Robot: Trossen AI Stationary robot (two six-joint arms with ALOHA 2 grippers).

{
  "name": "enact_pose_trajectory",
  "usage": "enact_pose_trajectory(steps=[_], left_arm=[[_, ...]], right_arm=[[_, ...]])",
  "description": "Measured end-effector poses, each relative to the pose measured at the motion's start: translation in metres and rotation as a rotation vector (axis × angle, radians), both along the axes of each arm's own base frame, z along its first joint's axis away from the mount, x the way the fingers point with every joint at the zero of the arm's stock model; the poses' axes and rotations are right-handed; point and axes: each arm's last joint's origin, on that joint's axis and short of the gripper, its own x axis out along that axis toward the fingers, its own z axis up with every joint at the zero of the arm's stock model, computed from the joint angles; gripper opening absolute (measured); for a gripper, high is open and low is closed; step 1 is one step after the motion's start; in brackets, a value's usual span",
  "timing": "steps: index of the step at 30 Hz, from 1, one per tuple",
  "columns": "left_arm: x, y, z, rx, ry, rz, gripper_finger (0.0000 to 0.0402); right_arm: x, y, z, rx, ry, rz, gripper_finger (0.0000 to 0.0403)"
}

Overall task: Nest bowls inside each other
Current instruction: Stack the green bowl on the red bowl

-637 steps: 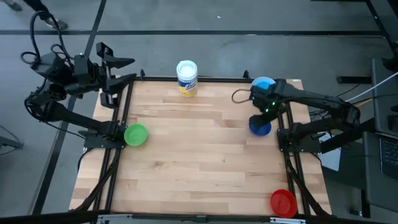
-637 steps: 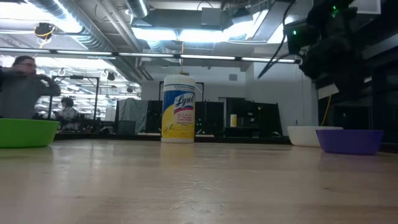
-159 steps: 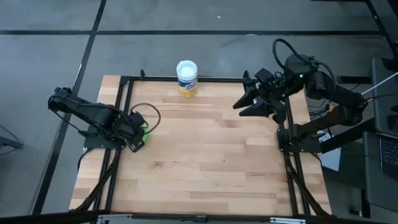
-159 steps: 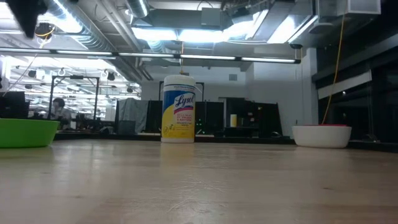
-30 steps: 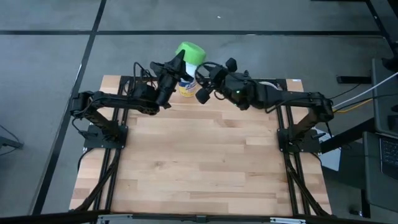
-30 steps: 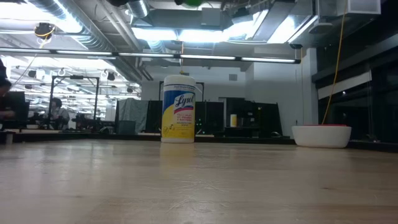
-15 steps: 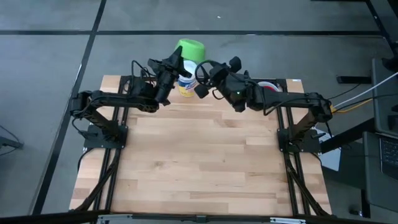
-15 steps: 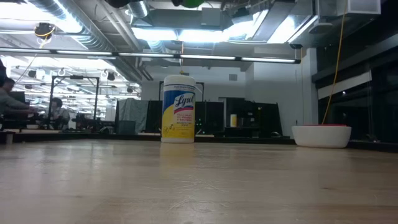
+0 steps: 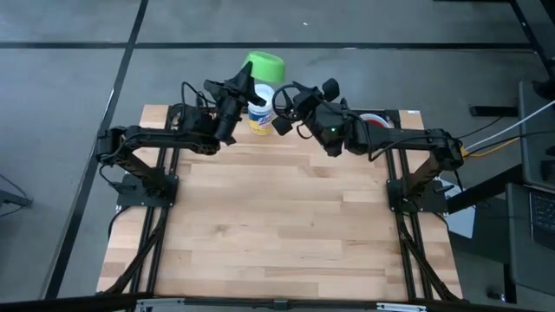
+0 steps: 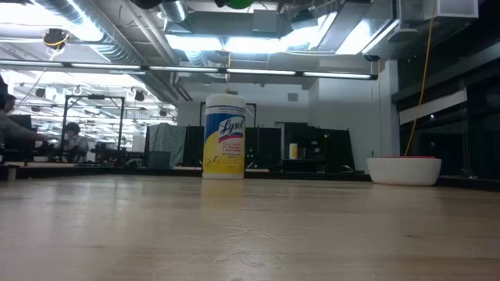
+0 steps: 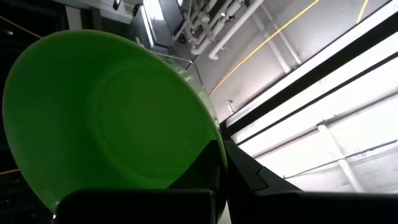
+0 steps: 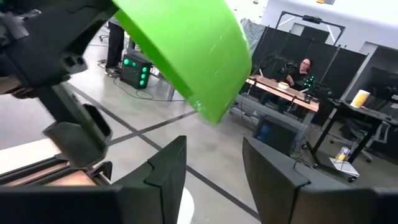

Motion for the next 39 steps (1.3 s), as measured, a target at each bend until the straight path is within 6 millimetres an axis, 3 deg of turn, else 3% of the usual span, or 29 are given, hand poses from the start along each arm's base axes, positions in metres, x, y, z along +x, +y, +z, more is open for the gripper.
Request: enact_pose_trajectory(steps=[11, 16, 19, 22, 29, 39], left_arm=[[0.003, 0.0, -0.003, -0.018, 0.019, -0.03, 0.0002], [0.004, -0.002, -0.002, -0.011, 0.016, -0.045, 0.0002], [0.004, -0.005, -0.002, -0.012, 0.013, -0.053, 0.0004], [0.004, -0.006, -0.002, -0.003, 0.02, -0.051, 0.0016], [0.003, -0.013, 0.003, 0.147, 0.019, -0.108, 0.0073], [-0.015, -0.02, 0.02, 0.532, -0.094, -0.329, 0.0132]], right_arm=[[0.008, -0.007, -0.001, -0.014, -0.038, 0.02, 0.0157], [0.006, -0.014, 0.002, -0.018, -0.069, -0.082, 0.0146], [0.005, -0.017, 0.002, -0.019, -0.074, -0.108, 0.0103], [0.006, -0.017, 0.002, -0.019, -0.073, -0.086, 0.0025], [0.004, -0.018, 0.012, -0.005, -0.116, -0.049, 0.0005], [-0.002, -0.01, 0.05, -0.049, -0.207, 0.139, 0.0002]])
